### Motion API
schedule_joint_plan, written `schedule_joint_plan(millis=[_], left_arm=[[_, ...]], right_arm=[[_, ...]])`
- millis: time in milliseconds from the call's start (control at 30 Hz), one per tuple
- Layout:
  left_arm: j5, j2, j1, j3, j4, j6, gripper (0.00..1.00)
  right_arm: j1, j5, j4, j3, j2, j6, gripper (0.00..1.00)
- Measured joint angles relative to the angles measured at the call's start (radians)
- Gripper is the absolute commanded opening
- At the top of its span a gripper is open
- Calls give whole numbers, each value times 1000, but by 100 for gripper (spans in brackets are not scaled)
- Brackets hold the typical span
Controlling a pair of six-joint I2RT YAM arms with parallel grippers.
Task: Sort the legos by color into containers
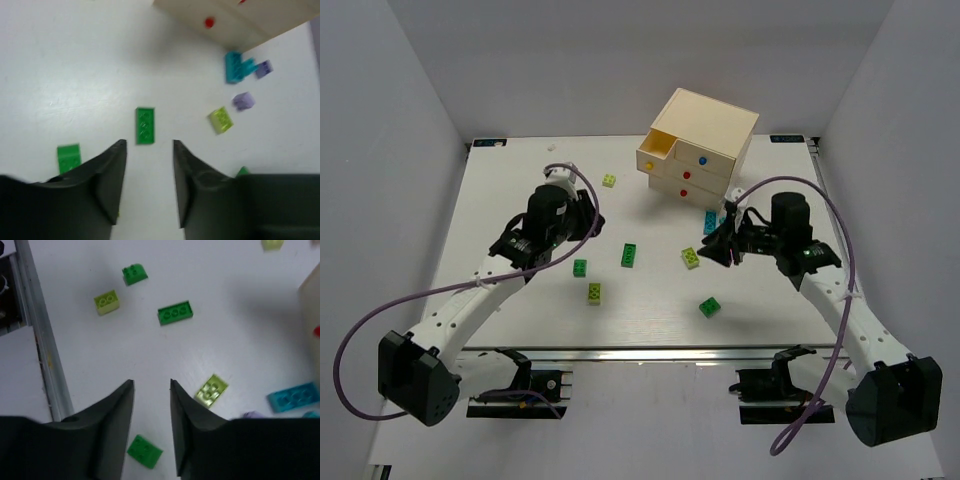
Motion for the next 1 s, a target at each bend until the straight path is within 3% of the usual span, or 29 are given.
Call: schedule_joint_plan(millis=[33,67,233,567,1000], left_arm=[[-10,2,-3,-10,-38,3,66],[-16,6,-5,-23,-71,7,67],[-26,40,-12,-88,-220,3,71],[-43,158,-86,-160,-276,-54,74],[-179,282,-198,-170,-276,-116,72]], right_arm=[[-1,18,4,-43,-5,4,58],[-2,34,5,-75,-11,12,65],[-20,134,58,-177,-64,57,75],[-84,282,103,-177,-63,154,76],[-148,299,104,-177,-78,185,75]])
